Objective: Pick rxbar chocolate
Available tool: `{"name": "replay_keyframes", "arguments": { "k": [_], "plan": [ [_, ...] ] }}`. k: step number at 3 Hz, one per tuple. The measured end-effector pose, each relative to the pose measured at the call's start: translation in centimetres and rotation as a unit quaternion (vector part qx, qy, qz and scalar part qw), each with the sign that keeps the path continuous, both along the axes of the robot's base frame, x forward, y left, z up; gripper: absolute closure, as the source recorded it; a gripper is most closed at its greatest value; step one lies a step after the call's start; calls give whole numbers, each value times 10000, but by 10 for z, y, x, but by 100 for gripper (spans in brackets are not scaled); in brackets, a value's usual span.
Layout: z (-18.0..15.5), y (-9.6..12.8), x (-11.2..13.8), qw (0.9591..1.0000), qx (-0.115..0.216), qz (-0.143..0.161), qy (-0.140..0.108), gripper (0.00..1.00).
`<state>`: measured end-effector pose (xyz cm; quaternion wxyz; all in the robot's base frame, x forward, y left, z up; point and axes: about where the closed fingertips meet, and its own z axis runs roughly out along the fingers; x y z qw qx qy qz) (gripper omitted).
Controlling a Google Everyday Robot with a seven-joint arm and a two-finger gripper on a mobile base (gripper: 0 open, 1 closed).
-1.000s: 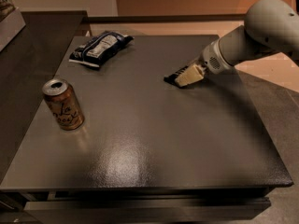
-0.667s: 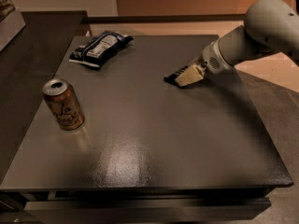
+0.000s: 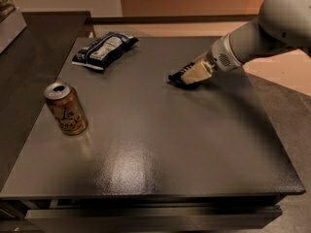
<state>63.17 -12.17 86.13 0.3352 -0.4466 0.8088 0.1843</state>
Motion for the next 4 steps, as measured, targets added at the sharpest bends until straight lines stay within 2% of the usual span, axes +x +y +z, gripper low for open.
{"name": "replay_keyframes", "arguments": {
  "k": [4],
  "plan": [
    [59,8,-12,9983,245,321,-427,100]
  ]
}}
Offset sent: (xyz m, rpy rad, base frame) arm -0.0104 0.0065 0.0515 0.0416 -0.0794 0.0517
